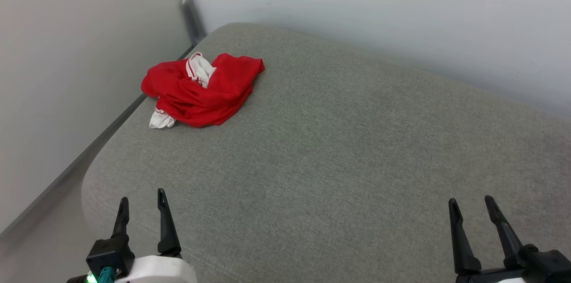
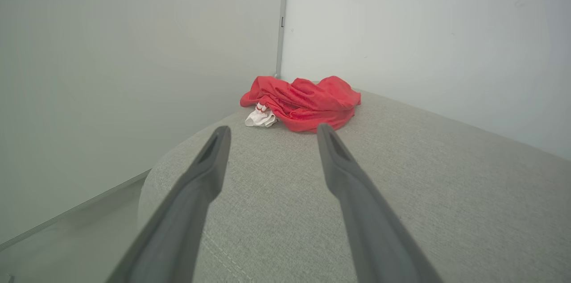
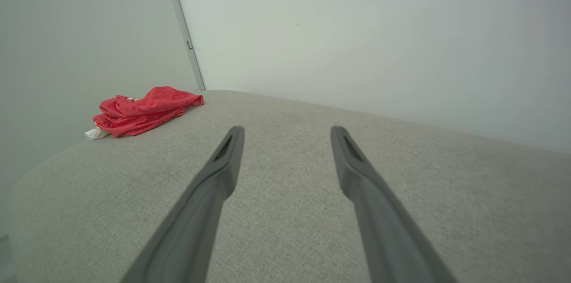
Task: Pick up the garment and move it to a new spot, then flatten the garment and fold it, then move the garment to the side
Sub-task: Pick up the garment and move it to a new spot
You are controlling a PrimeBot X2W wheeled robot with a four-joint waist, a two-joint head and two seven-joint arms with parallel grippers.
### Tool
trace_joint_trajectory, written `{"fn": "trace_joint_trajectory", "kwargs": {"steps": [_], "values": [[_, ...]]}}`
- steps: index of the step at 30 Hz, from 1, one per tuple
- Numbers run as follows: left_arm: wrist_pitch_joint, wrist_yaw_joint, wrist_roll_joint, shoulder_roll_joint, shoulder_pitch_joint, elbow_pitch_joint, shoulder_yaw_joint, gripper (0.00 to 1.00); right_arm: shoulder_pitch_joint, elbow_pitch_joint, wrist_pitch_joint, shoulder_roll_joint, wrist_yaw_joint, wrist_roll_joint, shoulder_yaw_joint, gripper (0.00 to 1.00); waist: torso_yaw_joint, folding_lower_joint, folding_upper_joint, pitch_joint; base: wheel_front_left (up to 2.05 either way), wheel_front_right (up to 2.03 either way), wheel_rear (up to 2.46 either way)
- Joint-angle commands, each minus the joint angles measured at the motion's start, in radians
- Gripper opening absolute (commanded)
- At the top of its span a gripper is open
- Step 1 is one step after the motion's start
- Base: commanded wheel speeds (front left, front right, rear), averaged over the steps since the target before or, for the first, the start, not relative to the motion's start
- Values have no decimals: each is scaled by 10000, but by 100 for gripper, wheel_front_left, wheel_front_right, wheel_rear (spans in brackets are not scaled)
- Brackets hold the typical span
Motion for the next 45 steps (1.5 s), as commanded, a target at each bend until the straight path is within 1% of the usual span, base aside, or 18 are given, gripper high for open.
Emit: {"fn": "trace_joint_trajectory", "kwargs": {"steps": [1,6,10,14,16,21,24,28,33,36,39,40,45], "values": [[-28,-23,24,16,48,-10,35,100,31,-57,-21,-5,-5,-20,8,100,47,0,0,3,0,0,0],[-28,-72,-34,18,30,-1,156,100,19,-79,-21,-5,-5,-24,49,100,54,0,0,15,0,0,0],[-28,-273,107,18,-255,-16,293,100,-45,-122,-21,-5,-7,-100,3,100,-64,0,0,101,0,0,0],[-28,-736,363,91,-912,93,700,100,-229,-202,-21,-5,-7,-242,-16,100,-270,0,0,355,0,0,0],[-28,-920,478,240,-1414,165,930,100,-325,-254,-21,-5,-7,-308,-53,100,-396,0,0,555,0,0,0],[-28,-1367,317,704,-3064,275,1721,100,-627,-498,-21,-6,-7,-689,-181,100,-780,0,0,1334,0,0,0],[-28,-1650,219,1072,-4118,325,2163,100,-849,-723,-21,-5,-7,-918,-307,100,-1008,0,0,1925,0,0,0],[-28,-2016,55,1635,-5532,741,2580,100,-1209,-1130,-19,-5,-7,-1241,-380,100,-1310,0,0,2788,0,0,0],[-26,-2334,-91,2556,-7293,1710,2837,100,-1680,-1644,-21,-5,-5,-1576,-559,100,-1636,0,0,3681,0,0,0],[77,-2510,-403,3126,-8334,2481,2935,100,-1912,-1973,-21,-5,-7,-1752,-599,100,-1834,0,0,4150,0,0,0],[460,-2679,-529,3819,-9173,3313,2736,100,-2107,-2356,-19,-5,-7,-1872,-699,100,-1985,0,0,4532,0,0,0],[460,-2679,-529,3819,-9173,3313,2736,100,-2107,-2356,-19,-5,-7,-1872,-699,100,-1985,0,0,4532,0,0,0],[1812,-2844,-1273,4708,-10285,4617,2189,100,-2261,-2945,-21,-5,-7,-2091,-755,100,-2107,0,0,5067,0,0,0]]}}
